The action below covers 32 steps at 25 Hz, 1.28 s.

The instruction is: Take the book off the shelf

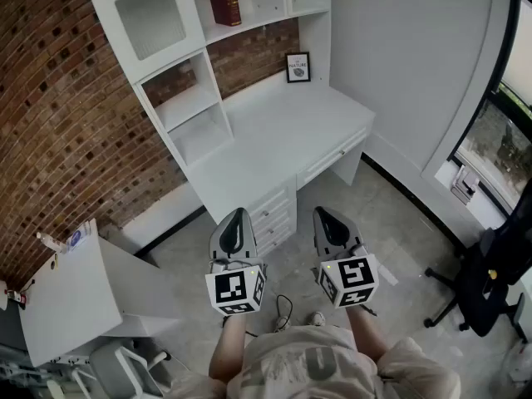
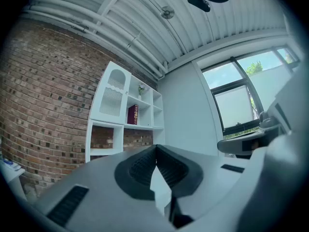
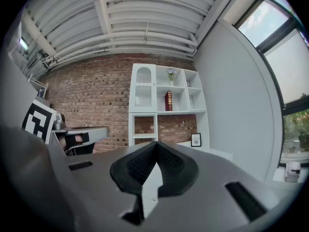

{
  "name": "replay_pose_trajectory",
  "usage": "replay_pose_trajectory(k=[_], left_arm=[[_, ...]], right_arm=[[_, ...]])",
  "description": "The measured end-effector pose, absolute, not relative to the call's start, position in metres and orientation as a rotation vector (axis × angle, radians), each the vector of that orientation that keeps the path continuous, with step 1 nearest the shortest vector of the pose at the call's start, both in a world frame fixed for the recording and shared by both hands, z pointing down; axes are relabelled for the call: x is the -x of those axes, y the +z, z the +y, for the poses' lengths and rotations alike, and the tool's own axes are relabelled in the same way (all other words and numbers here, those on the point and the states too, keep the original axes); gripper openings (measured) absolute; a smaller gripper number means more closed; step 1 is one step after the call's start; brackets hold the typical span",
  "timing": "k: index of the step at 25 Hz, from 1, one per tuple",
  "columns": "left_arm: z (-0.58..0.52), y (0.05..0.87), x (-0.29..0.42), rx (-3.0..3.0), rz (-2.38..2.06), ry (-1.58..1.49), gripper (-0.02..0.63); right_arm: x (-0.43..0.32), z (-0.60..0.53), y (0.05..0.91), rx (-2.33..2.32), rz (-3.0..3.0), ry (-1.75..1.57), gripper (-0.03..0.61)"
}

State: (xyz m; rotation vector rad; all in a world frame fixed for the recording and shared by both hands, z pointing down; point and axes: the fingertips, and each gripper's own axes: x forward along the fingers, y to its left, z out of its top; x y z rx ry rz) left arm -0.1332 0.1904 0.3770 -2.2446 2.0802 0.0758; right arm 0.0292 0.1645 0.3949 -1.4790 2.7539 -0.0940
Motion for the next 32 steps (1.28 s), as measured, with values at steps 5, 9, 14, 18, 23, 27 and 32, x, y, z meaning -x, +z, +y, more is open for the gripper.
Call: replay_pose_trajectory(k=[5,9,14,18,23,27,32], left_arm=[[0.182,0.383,0.114,2.304,2.041,0.048,0.012],[0.177,0.379,0.106,2.296,2.036,0.059,0.012],[0.167,0.379,0.098,2.292,2.053,0.068,0.012],[0.158,0.375,0.084,2.284,2.053,0.1,0.012],[0.142,0.389,0.052,2.32,1.995,0.063,0.012],[0.132,0.377,0.039,2.317,1.98,0.119,0.012],[0.109,0.364,0.031,2.279,1.987,0.137,0.012]], right_arm=[[-0.037,0.159,0.397,1.485,2.765,-0.077,0.012],[-0.044,0.153,0.399,1.473,2.768,-0.089,0.012],[-0.064,0.143,0.401,1.458,2.722,-0.186,0.012],[-0.087,0.132,0.399,1.445,2.707,-0.202,0.012],[-0.11,0.123,0.415,1.4,2.79,-0.168,0.012],[-0.122,0.119,0.399,1.323,2.762,-0.144,0.012],[-0.148,0.094,0.399,1.378,2.72,-0.201,0.012]])
